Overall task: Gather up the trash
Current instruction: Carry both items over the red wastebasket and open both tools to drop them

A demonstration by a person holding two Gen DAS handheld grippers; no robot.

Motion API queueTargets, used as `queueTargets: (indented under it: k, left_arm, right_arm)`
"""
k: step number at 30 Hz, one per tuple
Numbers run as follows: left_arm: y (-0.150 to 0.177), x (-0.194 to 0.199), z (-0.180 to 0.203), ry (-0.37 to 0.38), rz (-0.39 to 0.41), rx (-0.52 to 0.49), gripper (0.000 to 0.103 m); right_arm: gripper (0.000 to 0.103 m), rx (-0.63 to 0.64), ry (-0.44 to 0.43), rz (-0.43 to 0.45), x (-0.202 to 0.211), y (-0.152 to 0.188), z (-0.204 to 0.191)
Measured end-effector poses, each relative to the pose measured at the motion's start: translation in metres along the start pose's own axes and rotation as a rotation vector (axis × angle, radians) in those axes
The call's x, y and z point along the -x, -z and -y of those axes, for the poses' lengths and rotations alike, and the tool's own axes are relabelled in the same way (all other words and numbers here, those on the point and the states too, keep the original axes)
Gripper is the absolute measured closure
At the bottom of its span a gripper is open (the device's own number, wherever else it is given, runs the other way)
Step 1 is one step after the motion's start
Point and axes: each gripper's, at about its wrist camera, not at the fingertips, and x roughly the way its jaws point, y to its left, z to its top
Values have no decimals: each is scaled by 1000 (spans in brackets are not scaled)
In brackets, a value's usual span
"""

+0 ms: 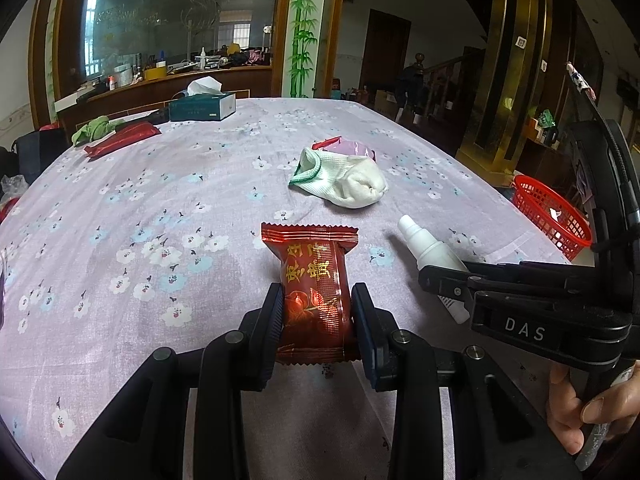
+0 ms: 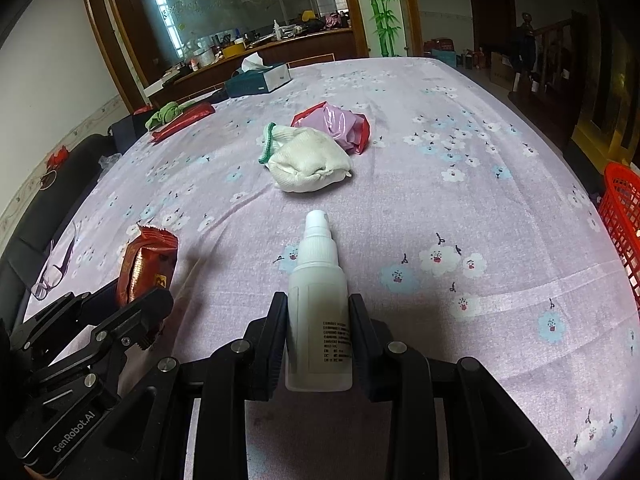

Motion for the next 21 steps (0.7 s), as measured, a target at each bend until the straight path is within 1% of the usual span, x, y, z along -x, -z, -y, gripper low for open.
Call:
queueTargets:
  k: [5, 11, 14, 21]
  left_arm:
    - [0, 0, 0, 2, -1, -1, 70]
    - [2, -2, 1, 14, -6, 0, 70]
    - [2, -3, -1, 17, -11, 2, 70]
    - [0, -4, -4, 16, -33, 18, 70]
  right_arm:
    - [71, -4, 0, 7, 1, 0, 1]
    - [71, -37, 5, 26, 7, 1, 8]
    - [71, -65, -15, 30, 16, 1, 15]
    - [71, -106, -21, 116, 56, -5, 32]
